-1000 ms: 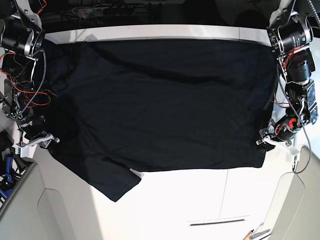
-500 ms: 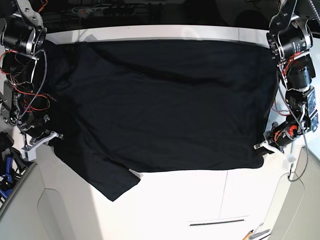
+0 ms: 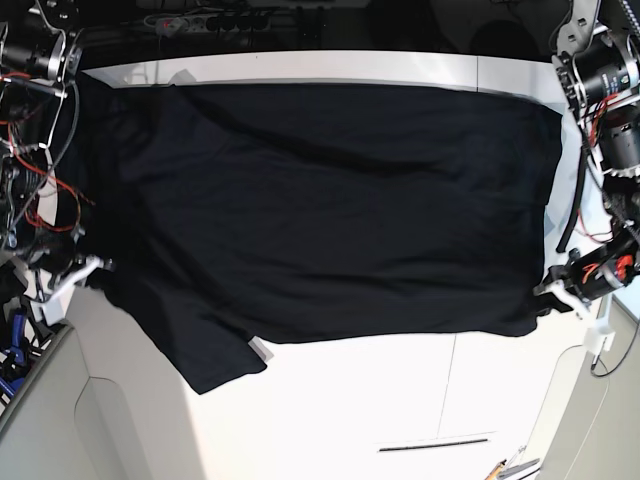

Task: Fold the T-shirt properly
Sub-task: 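Grasp the shirt's side edges midway with both grippers, then fold the hem half over toward the collar with both grippers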

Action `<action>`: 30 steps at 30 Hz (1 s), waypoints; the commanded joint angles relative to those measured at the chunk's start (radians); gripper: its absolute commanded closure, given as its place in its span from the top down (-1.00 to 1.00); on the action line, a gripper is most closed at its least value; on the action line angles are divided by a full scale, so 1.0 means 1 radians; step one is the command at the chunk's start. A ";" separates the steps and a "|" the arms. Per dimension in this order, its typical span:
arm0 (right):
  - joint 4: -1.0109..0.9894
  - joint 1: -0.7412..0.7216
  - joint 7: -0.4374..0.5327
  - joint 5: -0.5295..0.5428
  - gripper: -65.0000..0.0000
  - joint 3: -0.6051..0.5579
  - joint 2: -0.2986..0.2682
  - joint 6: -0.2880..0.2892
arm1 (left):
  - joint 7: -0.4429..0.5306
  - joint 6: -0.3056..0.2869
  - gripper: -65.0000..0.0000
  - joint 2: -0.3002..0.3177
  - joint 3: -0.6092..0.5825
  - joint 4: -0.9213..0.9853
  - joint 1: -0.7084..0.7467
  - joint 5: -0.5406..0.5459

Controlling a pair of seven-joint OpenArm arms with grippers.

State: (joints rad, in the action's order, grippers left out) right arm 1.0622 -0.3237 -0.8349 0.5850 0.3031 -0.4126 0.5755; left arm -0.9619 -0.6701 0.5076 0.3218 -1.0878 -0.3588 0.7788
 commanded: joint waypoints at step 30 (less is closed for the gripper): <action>0.254 0.208 0.147 0.095 0.00 0.246 -0.014 -0.021 | -0.030 -0.028 -1.00 0.099 0.006 -0.201 0.282 0.145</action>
State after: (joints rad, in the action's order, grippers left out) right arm 1.2995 -0.0978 -0.7086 0.6624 0.5457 -0.4114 0.5499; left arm -1.0126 -0.6861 0.5842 0.3206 -1.2720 -0.0612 0.9062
